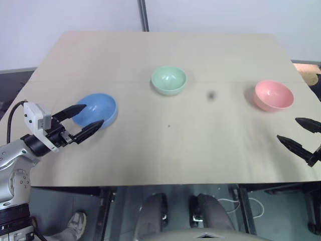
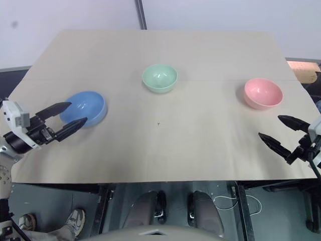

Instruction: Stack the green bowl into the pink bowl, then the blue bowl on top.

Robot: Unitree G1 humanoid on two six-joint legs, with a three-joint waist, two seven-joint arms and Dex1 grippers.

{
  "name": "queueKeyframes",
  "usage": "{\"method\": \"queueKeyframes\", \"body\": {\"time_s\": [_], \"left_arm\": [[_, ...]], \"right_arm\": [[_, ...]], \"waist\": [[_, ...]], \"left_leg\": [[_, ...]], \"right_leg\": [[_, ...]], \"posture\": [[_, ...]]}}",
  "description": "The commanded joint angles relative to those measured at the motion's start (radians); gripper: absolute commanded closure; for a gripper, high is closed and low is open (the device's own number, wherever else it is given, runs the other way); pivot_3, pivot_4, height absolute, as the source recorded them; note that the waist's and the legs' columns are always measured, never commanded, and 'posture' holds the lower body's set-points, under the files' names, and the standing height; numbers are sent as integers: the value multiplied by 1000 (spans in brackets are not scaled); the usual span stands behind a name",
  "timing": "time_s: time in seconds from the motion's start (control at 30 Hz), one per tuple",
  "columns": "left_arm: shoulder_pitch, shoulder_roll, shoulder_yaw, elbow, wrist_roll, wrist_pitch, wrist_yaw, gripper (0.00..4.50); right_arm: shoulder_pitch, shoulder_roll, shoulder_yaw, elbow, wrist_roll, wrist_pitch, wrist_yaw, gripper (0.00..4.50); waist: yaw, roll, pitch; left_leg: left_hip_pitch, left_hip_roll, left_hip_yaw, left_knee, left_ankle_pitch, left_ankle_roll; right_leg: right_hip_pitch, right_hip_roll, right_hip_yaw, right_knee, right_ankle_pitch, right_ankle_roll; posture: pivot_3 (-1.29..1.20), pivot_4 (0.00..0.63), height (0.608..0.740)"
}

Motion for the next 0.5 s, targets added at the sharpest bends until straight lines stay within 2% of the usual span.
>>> {"method": "queueKeyframes", "body": {"time_s": [0.03,0.43,0.5], "left_arm": [[-18,12,0,-23,-11,16,11,0],[-66,-4,-62,-106,-31,98,60,0],[-70,-6,-78,-141,-6,108,106,0]], "right_arm": [[-44,-12,-1,-28,13,2,-18,203],[-137,-11,96,-68,3,26,-53,203],[-161,-11,123,-69,1,26,-54,203]], "waist": [[0,0,0],[-1,0,0],[-1,0,0]], "left_leg": [[0,0,0,0,0,-1],[0,0,0,0,1,-2],[0,0,0,0,1,-2]], "right_leg": [[0,0,0,0,0,0],[1,0,0,-1,0,1],[1,0,0,0,0,1]], "posture": [[0,150,740],[0,150,740],[0,150,740]]}}
